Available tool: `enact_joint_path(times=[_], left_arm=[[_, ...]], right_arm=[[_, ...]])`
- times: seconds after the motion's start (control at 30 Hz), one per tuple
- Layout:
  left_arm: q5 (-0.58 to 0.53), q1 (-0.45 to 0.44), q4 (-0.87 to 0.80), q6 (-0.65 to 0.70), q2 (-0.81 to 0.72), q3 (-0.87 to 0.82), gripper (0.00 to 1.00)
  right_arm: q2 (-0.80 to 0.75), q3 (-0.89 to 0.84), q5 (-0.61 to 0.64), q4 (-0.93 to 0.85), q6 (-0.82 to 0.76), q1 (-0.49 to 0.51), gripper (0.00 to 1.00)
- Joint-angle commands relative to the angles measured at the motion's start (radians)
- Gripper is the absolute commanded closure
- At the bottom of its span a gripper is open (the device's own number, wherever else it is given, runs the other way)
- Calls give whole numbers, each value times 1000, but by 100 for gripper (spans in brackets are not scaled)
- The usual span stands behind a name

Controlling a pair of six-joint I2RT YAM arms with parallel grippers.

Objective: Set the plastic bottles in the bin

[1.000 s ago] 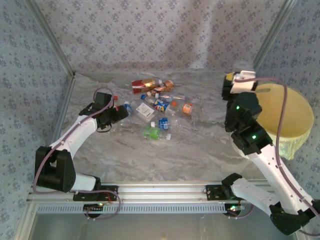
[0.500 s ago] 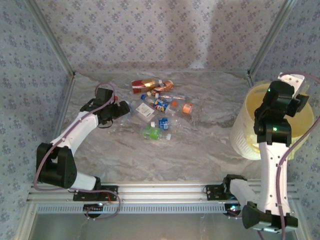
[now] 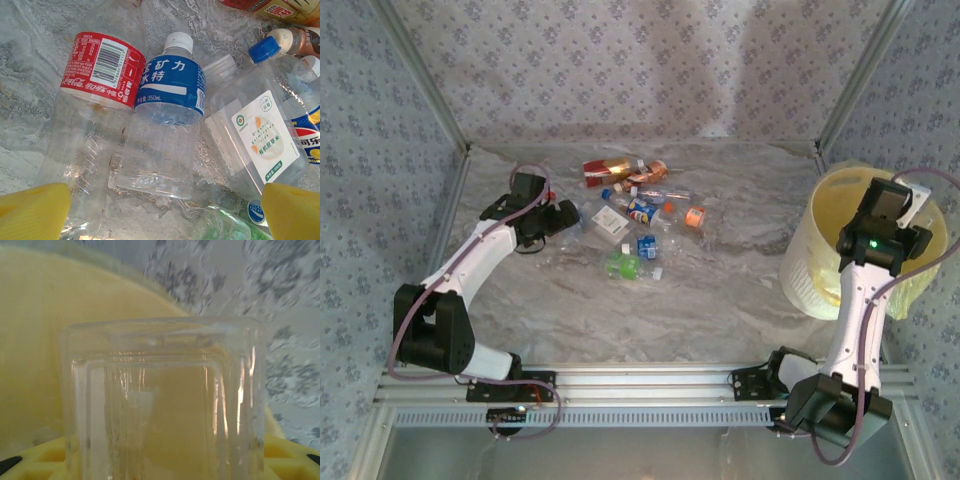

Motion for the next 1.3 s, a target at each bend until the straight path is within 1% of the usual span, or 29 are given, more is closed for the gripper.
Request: enact_joint_path(times=[0.0, 0.07, 0.17, 0.27, 0.3, 0.43, 0.6, 0.8, 0.83, 0.97, 1.03, 1.17, 1.27], left_arm=[[22, -7, -30, 11, 6, 32, 2], [16, -7, -35, 14, 5, 32, 2], [4, -7, -40, 16, 3, 28, 2], [-4, -6, -42, 16, 1, 25, 2], [-6, -7, -43, 18, 0, 26, 2], [-9, -6, -40, 21, -8, 15, 2], [-35, -5, -48, 28, -21, 4, 2], [-56, -5, -46, 27, -28, 1, 2], [-57, -5, -45, 26, -29, -1, 2], [-65, -5, -42, 24, -32, -10, 2], [-72, -5, -42, 22, -36, -17, 2], [-81, -4, -30, 16, -55, -39, 2], [-94, -2, -16, 6, -75, -64, 2]], right_arm=[[3, -20, 46, 32, 31, -8, 48], [10, -32, 79, 45, 34, -8, 43], [32, -37, 134, 47, 53, -8, 31], [49, -23, 148, 26, 72, -4, 20], [54, -9, 145, 8, 90, -2, 18], [57, 28, 142, -39, 121, 18, 14], [20, 37, 133, -50, 151, 57, 11], [-23, 74, 91, -58, 163, 159, 7], [-23, 116, 95, -67, 165, 179, 7], [-30, 165, 91, -84, 164, 259, 4], [-36, 178, 58, -86, 162, 290, 4], [-46, 217, -56, -105, 180, 345, 3], [-69, 217, -146, -75, 179, 420, 2]])
